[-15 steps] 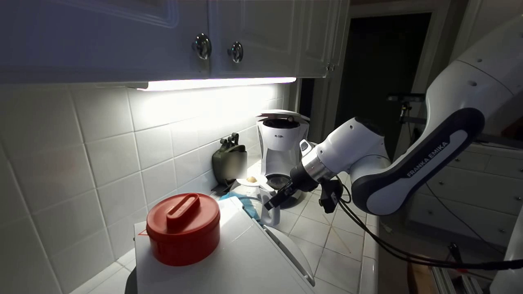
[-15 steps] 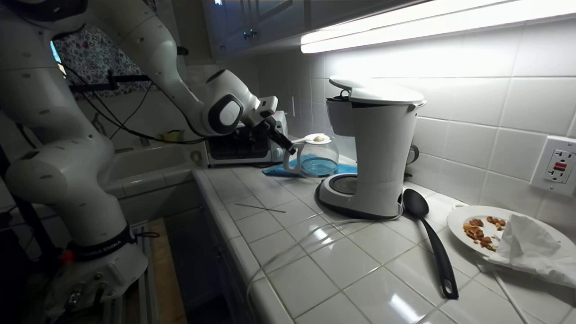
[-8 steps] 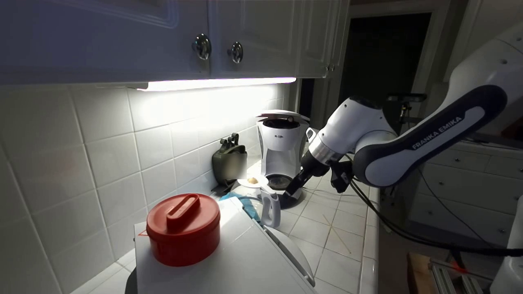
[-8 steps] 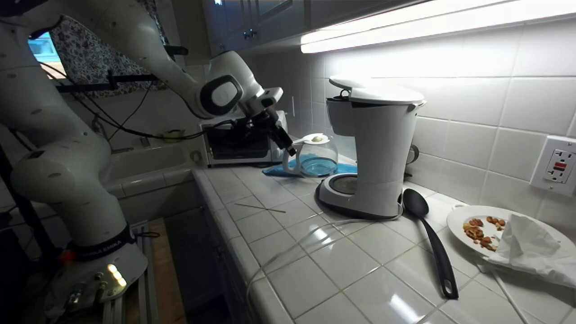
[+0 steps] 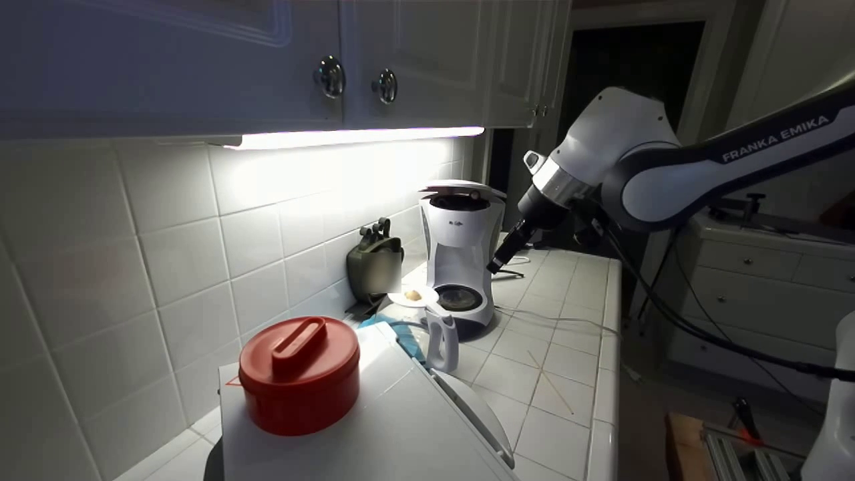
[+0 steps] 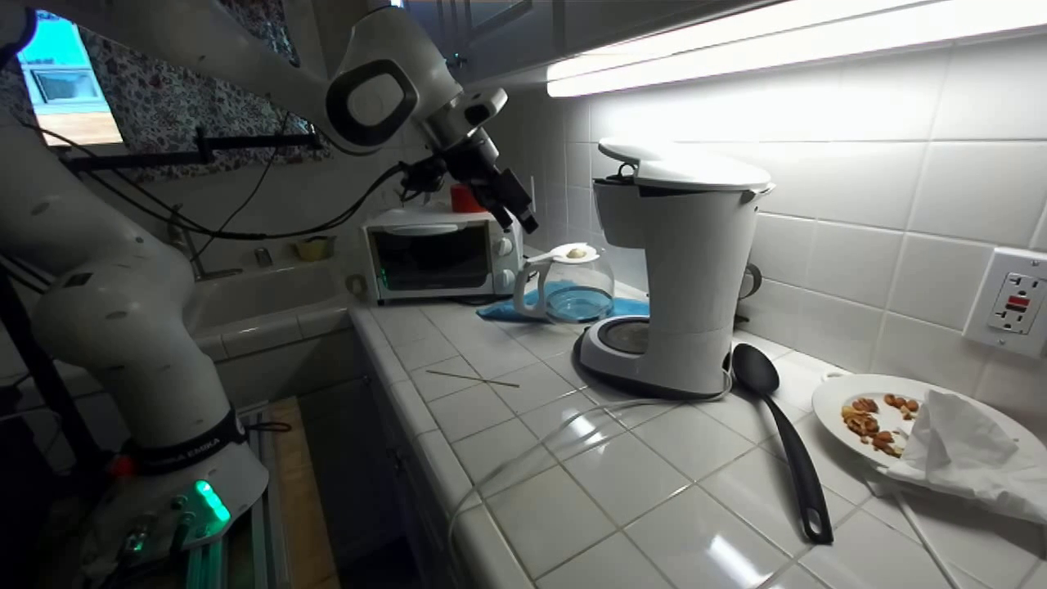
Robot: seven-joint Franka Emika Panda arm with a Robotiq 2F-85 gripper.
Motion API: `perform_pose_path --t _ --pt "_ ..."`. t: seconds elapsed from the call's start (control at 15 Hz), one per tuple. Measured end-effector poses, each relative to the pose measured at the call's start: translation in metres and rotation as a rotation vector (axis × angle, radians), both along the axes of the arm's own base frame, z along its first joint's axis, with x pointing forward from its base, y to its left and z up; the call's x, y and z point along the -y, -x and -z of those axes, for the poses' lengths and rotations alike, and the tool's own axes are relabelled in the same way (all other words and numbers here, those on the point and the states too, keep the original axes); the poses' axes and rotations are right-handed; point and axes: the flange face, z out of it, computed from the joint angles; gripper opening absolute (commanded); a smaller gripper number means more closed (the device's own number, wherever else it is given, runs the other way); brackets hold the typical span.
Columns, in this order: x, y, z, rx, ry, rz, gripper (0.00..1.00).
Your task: Move the clear cup from the coffee maker to the counter
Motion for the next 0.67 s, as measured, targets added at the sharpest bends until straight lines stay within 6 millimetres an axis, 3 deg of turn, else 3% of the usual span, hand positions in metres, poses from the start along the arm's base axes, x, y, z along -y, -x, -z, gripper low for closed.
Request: perform_pose_path --t 0.27,0.67 --pt "-0.003 0.005 -0.014 0.014 -0.010 -0.048 1.00" --pt "-0.010 0.007 -0.018 0.015 -0.017 -0.091 1.00"
